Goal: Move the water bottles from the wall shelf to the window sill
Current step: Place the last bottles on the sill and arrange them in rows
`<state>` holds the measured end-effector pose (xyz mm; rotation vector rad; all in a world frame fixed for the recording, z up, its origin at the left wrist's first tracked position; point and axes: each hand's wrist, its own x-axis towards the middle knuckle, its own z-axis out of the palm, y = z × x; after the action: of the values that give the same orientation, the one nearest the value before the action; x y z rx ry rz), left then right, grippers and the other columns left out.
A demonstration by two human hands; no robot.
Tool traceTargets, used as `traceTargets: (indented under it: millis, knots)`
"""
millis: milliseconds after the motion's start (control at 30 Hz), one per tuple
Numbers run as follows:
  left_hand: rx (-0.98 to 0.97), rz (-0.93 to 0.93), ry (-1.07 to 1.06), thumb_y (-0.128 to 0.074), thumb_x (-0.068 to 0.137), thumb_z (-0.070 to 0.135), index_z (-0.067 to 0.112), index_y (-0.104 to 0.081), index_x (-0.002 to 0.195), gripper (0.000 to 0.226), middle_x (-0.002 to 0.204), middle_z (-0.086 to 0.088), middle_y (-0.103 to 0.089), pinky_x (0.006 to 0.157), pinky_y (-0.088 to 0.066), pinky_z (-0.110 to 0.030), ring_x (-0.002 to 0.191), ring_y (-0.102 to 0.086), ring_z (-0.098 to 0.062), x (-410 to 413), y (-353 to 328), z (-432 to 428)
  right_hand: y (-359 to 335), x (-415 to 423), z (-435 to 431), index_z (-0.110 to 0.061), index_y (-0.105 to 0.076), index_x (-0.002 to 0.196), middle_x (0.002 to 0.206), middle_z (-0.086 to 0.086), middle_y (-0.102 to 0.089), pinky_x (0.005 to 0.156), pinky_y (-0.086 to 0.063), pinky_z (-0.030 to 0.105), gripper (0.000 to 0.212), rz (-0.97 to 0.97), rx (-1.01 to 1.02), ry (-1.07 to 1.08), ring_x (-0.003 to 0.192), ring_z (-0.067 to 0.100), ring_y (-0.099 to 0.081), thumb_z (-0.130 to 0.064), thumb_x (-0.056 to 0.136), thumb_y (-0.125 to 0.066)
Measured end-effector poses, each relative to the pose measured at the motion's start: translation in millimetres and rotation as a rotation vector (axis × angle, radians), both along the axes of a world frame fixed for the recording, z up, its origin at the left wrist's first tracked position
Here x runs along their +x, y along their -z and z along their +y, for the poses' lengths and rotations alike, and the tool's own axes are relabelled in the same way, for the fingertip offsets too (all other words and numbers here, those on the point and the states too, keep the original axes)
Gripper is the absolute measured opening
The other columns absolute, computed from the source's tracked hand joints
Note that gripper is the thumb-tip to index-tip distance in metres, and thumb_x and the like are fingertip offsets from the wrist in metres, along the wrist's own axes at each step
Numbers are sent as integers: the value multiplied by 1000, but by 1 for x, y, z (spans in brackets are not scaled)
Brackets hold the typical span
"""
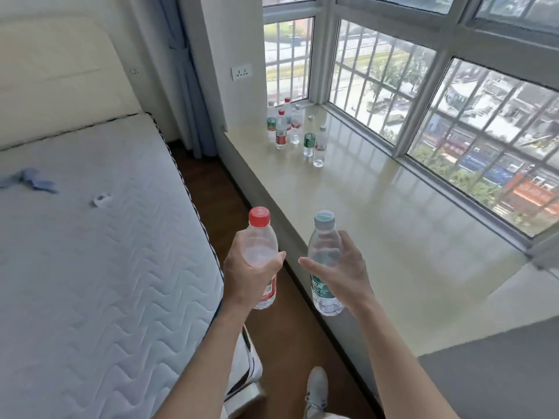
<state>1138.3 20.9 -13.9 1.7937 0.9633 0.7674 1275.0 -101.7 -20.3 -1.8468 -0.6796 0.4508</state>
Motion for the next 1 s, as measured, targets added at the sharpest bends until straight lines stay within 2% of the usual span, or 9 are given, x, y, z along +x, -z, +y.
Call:
traceTargets:
  millis: [167, 367, 500, 600, 833, 933, 1000]
  knots:
    - [-27, -23, -100, -83, 74, 29, 30, -51, 118, 55, 103, 25, -55, 76, -39, -10, 98, -55, 3, 74, -7, 42, -10, 85, 58, -31, -56, 105, 98, -16, -69, 82, -59, 42, 54, -21, -4, -117, 90, 4, -69, -44, 65, -90]
    - [-24, 2, -226, -83, 74, 28, 36, -48, 112, 52, 99, 29, -53, 74, -34, -2, 95, -52, 17, 110, -6, 78, -5, 138, 122, -32, -57, 102, 96, -16, -70, 83, -59, 46, 57, 33, 34, -186, 89, 6, -70, -56, 59, -85]
    - [-28, 36, -325, -82, 75, 29, 38, -45, 112, 53, 99, 27, -51, 74, -32, -5, 93, -54, 5, 117, -1, 108, 5, 149, 164, -30, -56, 105, 98, -7, -71, 82, -59, 50, 60, 66, 34, -280, 90, 14, -71, -56, 59, -84]
    - [-34, 46, -370, -82, 75, 31, 39, -45, 112, 53, 102, 20, -53, 79, -34, -11, 94, -54, -1, 119, 4, 127, 12, 152, 189, -27, -56, 106, 98, -5, -70, 81, -59, 46, 58, 50, 13, -343, 89, 13, -70, -52, 62, -84]
    - [-58, 26, -410, -81, 75, 35, 40, -44, 114, 54, 103, 21, -54, 84, -39, -20, 96, -54, -2, 137, 14, 220, 18, 173, 289, -25, -56, 110, 98, -2, -70, 79, -57, 39, 64, 15, 15, -418, 89, 15, -69, -56, 60, -81]
    - [-45, 18, -408, -78, 70, 45, 38, -45, 116, 57, 107, 17, -54, 81, -38, -14, 96, -55, -2, 145, 13, 279, 19, 182, 347, -26, -57, 110, 97, -4, -70, 77, -55, 34, 59, 11, 25, -431, 89, 13, -68, -51, 64, -84]
    - [-54, -8, -416, -75, 66, 49, 43, -45, 111, 54, 103, 20, -55, 78, -37, -12, 97, -56, -2, 150, 11, 323, 20, 187, 389, -27, -57, 110, 98, -4, -69, 77, -53, 31, 59, 19, 23, -440, 90, 12, -68, -50, 64, -84]
